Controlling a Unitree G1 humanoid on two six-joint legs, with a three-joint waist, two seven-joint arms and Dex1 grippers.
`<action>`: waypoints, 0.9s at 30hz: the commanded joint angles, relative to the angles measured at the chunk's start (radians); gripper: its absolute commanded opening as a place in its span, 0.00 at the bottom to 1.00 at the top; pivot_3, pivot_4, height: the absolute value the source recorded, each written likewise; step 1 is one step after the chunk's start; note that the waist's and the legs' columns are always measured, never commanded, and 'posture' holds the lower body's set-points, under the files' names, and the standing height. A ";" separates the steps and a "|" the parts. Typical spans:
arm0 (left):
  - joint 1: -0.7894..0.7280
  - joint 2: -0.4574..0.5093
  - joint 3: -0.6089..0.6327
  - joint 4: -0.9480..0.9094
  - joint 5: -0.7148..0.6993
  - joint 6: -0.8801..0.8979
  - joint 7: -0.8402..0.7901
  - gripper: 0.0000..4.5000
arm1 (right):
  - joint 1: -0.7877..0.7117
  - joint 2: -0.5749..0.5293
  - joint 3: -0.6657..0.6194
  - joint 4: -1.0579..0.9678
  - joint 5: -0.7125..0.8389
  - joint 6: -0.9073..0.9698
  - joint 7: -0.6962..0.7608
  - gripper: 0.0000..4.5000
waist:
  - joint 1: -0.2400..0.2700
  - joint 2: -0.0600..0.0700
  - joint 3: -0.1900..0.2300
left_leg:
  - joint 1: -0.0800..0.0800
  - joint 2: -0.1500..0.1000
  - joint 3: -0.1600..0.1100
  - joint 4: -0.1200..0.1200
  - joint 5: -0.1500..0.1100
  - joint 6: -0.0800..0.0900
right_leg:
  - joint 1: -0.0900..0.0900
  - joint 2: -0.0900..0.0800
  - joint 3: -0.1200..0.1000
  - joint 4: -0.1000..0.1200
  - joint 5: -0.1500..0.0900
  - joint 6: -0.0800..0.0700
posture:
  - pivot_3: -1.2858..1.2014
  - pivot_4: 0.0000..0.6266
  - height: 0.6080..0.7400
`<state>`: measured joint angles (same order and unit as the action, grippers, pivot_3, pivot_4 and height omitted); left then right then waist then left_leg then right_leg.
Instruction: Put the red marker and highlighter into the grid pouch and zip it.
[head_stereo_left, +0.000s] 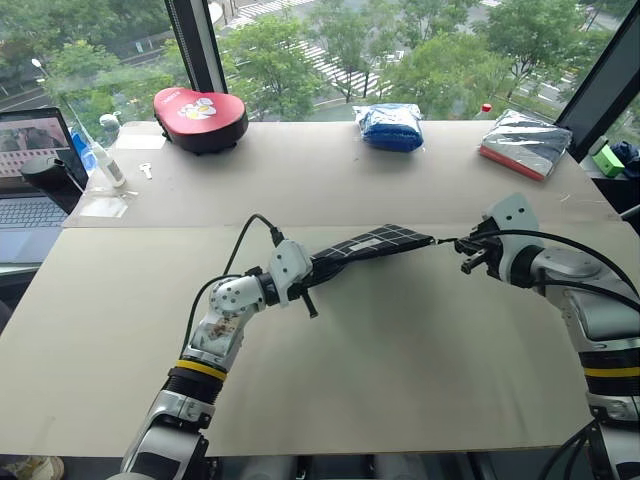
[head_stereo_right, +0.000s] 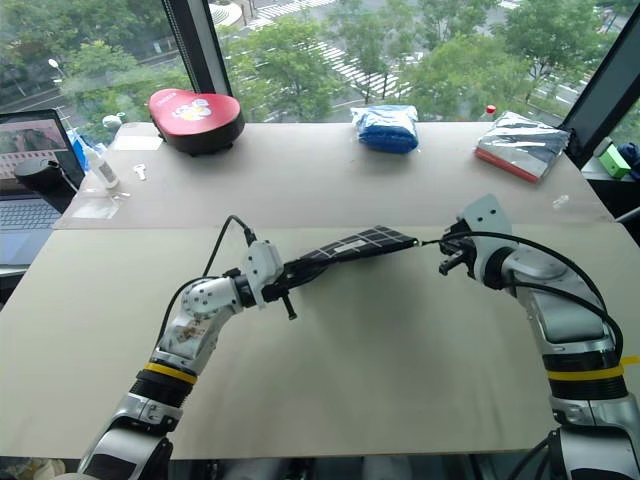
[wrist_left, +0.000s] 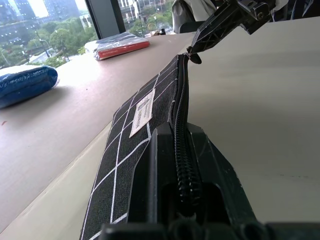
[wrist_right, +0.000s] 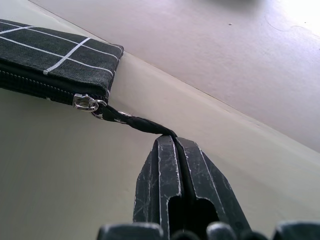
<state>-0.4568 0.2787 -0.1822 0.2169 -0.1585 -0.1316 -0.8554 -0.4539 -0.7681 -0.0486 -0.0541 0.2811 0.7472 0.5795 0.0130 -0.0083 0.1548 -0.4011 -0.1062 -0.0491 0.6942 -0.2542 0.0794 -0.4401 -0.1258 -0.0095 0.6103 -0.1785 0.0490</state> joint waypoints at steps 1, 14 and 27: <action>-0.008 0.012 0.022 -0.010 -0.010 -0.020 -0.003 0.00 | 0.016 0.016 -0.056 -0.121 0.107 0.094 0.054 0.27 | 0.000 0.000 0.000 | 0.000 0.000 0.000 0.000 -0.001 0.002 | 0.000 0.000 0.000 0.000 0.000 0.000 | 0.52 0.24 1.00; -0.028 0.066 -0.006 0.082 -0.047 -0.170 -0.248 0.00 | 0.360 -0.218 -0.348 -0.316 0.372 0.167 0.414 0.49 | 0.023 0.000 0.000 | 0.000 0.000 0.000 0.001 -0.005 0.008 | 0.000 -0.001 -0.001 -0.001 0.000 0.000 | 0.52 0.24 1.00; -0.077 0.040 -0.029 0.239 -0.086 -0.379 -0.457 0.00 | 0.438 -0.181 -0.388 -0.365 0.396 0.151 0.370 0.49 | 0.028 0.000 0.000 | 0.000 0.000 0.001 0.001 -0.005 0.009 | 0.001 -0.002 -0.001 -0.001 0.000 0.000 | 0.52 0.24 1.00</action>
<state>-0.5113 0.3257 -0.2156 0.4663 -0.2059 -0.4830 -1.2928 -0.0165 -0.9448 -0.4031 -0.3866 0.6521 0.9037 0.9550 0.0405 -0.0085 0.1550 -0.4011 -0.1062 -0.0485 0.6955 -0.2594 0.0881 -0.4389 -0.1283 -0.0102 0.6093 -0.1785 0.0491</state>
